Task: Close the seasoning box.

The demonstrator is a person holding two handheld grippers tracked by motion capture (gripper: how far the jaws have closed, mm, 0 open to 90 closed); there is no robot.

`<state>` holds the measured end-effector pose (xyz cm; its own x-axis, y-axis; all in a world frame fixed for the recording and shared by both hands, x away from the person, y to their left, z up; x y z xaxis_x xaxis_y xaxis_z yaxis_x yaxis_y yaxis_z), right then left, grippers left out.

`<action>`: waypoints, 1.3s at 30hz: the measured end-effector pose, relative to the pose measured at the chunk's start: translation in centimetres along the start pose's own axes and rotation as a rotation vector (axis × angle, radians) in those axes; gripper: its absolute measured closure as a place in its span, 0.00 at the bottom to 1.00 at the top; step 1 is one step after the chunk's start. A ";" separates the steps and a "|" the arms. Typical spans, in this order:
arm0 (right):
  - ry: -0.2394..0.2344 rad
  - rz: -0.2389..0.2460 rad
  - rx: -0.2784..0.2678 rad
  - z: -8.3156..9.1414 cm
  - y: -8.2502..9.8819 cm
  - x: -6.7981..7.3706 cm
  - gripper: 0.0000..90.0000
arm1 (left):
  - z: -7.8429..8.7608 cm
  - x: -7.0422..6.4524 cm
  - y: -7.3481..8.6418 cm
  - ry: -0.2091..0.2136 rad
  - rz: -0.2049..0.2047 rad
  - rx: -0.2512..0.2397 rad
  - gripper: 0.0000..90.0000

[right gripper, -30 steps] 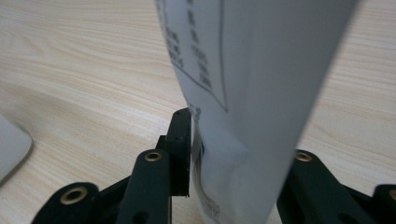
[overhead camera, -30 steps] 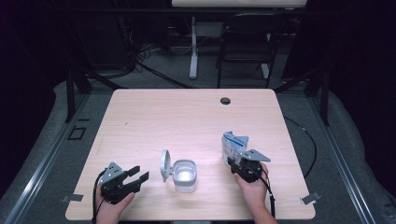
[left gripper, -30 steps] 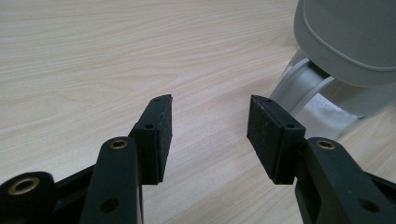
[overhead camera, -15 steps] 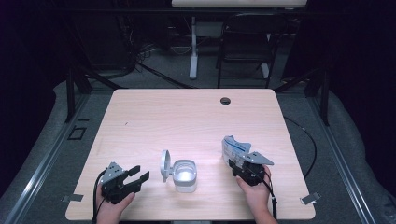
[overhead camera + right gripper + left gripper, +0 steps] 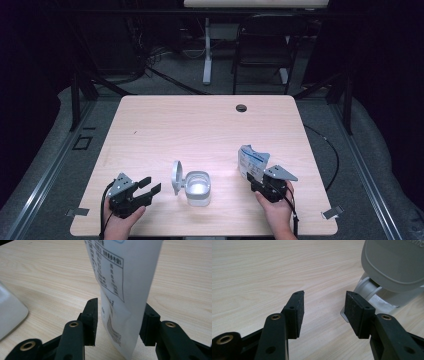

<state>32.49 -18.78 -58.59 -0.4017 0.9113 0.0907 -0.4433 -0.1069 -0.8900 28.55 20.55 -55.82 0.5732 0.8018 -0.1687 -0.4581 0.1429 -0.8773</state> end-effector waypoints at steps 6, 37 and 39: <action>0.008 0.016 0.000 1.1 0.1 0.5 0.61 | 0.1 -0.4 -0.5 0.010 -0.017 -0.007 0.58; 0.022 0.004 -0.015 4.9 1.1 0.9 0.56 | -0.5 -3.0 -4.3 0.085 -0.111 -0.006 1.00; 0.023 0.004 -0.019 5.1 1.2 0.9 0.56 | -0.6 -3.1 -4.4 0.086 -0.121 -0.002 1.00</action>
<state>27.53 -20.11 -57.30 -0.3852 0.9196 0.0769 -0.4264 -0.1035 -0.8986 29.16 17.07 -51.67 0.6801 0.7264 -0.0994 -0.3806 0.2339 -0.8947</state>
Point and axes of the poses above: each handheld gripper's, and its own axes: z roughly backward along the jaws, y roughly out of its underside, x roughly to its left, the point moved 4 cm from there along -z, roughly forward along the jaws, and after that the axes turned 3 degrees about -x, right-handed, at the moved point
